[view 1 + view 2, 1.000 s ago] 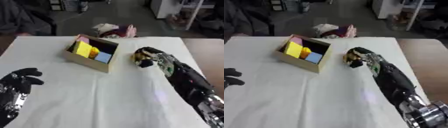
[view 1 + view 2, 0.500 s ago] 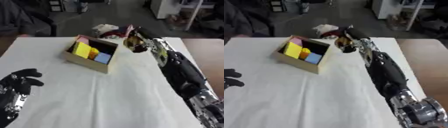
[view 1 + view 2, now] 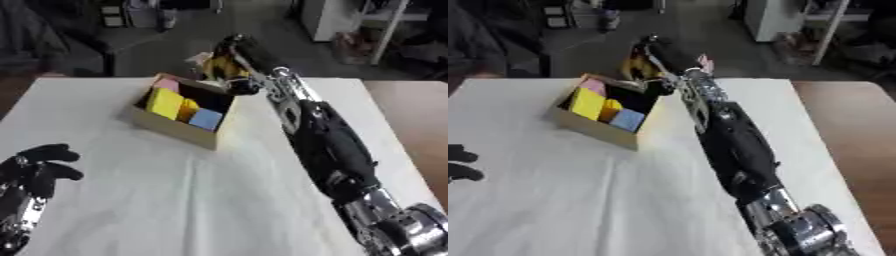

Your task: Pick up objects on the table and place them in the box.

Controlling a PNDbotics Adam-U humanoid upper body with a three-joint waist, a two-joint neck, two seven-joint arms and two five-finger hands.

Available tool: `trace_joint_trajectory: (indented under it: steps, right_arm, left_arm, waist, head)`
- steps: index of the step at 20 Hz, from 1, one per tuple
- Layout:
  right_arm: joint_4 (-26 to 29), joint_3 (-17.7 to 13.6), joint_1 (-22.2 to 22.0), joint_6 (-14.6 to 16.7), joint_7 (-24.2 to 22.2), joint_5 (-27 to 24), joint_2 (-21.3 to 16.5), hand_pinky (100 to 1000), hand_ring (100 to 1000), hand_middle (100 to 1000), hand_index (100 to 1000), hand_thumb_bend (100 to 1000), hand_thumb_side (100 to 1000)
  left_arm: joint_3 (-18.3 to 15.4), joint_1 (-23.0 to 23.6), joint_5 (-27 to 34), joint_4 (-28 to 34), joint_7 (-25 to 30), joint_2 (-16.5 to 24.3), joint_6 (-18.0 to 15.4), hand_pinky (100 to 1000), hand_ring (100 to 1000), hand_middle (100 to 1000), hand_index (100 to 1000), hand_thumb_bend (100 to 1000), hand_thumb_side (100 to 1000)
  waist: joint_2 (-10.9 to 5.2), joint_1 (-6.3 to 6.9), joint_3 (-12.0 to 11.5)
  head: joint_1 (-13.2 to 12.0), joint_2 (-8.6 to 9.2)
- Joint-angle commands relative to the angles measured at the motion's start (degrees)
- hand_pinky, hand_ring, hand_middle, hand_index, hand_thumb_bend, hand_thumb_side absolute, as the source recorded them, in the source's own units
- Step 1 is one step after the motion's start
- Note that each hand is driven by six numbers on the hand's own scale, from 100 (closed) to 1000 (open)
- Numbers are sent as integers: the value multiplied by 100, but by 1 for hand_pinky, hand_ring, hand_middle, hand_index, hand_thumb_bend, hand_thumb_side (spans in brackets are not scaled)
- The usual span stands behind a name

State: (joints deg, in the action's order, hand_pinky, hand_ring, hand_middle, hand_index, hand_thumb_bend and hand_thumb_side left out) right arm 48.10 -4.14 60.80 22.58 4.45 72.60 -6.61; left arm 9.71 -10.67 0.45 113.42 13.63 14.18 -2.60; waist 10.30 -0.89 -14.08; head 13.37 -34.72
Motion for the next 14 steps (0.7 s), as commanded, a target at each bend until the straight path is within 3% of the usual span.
trace_joint_trajectory:
  steps: [1, 3, 4, 6, 9, 11, 14]
  right_arm:
    - [-39, -13, 55, 2, 49, 301, 175, 752, 549, 303, 551, 100, 165]
    - [-130, -81, -1, -101, 116, 476, 226, 752, 554, 328, 574, 100, 100]
    - [-172, -154, -33, -173, 181, 563, 233, 751, 555, 337, 584, 100, 161]
    - [-216, -320, -87, -338, 342, 731, 241, 751, 560, 385, 634, 100, 146]
    - [-347, -439, -139, -605, 607, 993, 209, 775, 636, 539, 783, 100, 155]
    - [-513, -422, -144, -794, 730, 1182, 182, 811, 755, 734, 917, 100, 182]
    - [-674, -327, -132, -1072, 698, 1459, 177, 869, 866, 879, 998, 100, 197]
  left_arm:
    - [25, -75, 46, 117, 58, 20, 3, 741, 629, 681, 819, 100, 588]
    - [30, -86, 61, 117, 71, 18, 4, 741, 629, 681, 818, 100, 588]
    - [28, -85, 66, 117, 72, 16, 10, 741, 629, 680, 818, 100, 591]
    - [26, -80, 69, 117, 73, 12, 28, 741, 628, 679, 817, 100, 594]
    - [21, -76, 68, 117, 75, 14, 45, 741, 628, 679, 817, 100, 596]
    - [23, -77, 72, 117, 78, 14, 56, 740, 628, 680, 817, 100, 600]
    - [31, -72, 71, 117, 94, 16, 70, 740, 628, 679, 817, 100, 602]
  waist:
    - [-112, 11, -33]
    - [-114, -3, -55]
    - [-115, -11, -61]
    - [-118, -28, -70]
    - [-124, -58, -89]
    - [-126, -77, -103]
    - [-130, -95, -115]
  head:
    - [39, 1]
    - [51, 10]
    - [47, 13]
    - [44, 17]
    - [33, 23]
    - [29, 31]
    - [22, 35]
